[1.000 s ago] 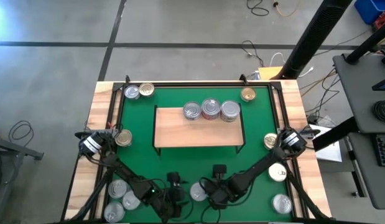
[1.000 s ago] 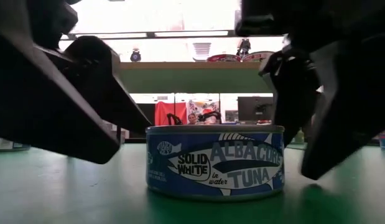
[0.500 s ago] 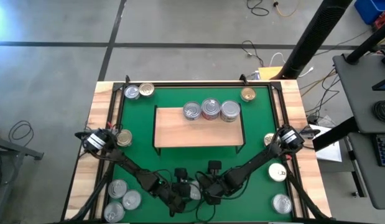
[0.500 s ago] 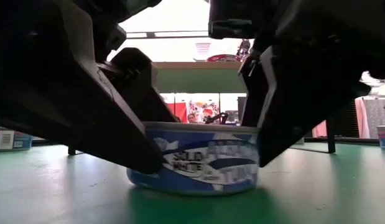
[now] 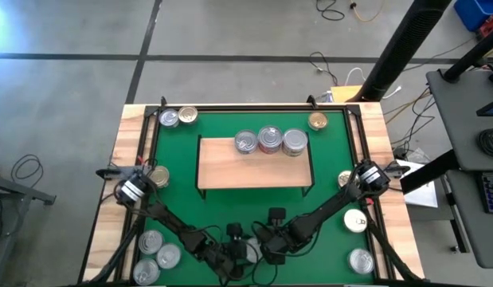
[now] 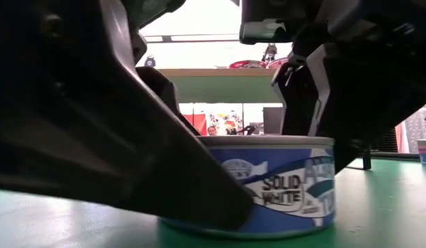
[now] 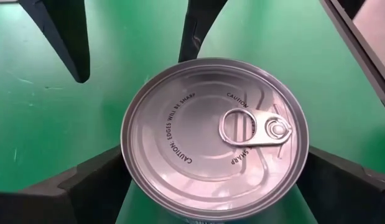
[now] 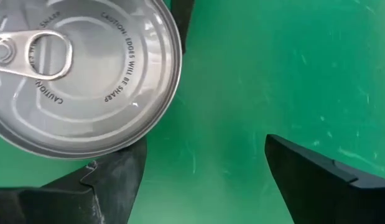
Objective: Stack canned seafood by type on shelf
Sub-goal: Stack the blue tuna can on top of the blue tuna can on the shelf
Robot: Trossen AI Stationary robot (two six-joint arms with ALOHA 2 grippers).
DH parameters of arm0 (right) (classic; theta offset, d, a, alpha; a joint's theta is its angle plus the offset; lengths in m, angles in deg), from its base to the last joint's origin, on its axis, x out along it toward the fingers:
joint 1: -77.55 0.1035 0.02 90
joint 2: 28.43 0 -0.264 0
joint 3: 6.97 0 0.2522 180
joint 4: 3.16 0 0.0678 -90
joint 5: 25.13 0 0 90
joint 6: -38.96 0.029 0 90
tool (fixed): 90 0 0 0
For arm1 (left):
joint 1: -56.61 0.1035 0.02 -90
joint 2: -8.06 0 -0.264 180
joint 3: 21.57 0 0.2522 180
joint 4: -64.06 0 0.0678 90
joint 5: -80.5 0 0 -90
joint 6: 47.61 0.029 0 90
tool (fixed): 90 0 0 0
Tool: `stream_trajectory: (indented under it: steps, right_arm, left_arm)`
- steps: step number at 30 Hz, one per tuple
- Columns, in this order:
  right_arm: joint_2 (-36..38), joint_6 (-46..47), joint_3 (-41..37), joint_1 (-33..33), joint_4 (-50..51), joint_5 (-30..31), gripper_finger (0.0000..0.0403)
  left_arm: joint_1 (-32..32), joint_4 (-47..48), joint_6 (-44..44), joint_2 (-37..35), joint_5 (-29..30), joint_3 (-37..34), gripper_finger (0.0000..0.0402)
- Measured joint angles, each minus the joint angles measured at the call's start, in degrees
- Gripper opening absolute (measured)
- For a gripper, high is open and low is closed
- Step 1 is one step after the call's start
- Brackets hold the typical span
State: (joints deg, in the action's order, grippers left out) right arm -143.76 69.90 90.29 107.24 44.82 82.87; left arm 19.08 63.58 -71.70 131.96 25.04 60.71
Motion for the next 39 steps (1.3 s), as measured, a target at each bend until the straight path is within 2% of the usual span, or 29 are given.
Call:
stream_trajectory:
  steps: [12,28,32,39]
  right_arm:
    - [0.22,0.83,-0.08,0.48,3.98,-2.16,0.0322]
    - [0.22,-0.54,-0.13,0.63,4.63,-2.12,0.0331]
    - [0.2,-0.99,-0.12,0.61,4.68,-2.78,0.0332]
    - [0.13,-1.37,-0.13,0.61,4.72,-3.39,0.0332]
  left_arm:
    - [-0.1,-1.09,1.89,7.05,6.37,6.75,0.0398]
    - [-0.09,-3.3,1.6,7.68,7.36,7.6,0.04]
    - [0.25,-3.2,2.19,7.6,5.44,7.41,0.04]
    - [0.56,-3.49,2.69,7.57,5.06,6.75,0.0383]
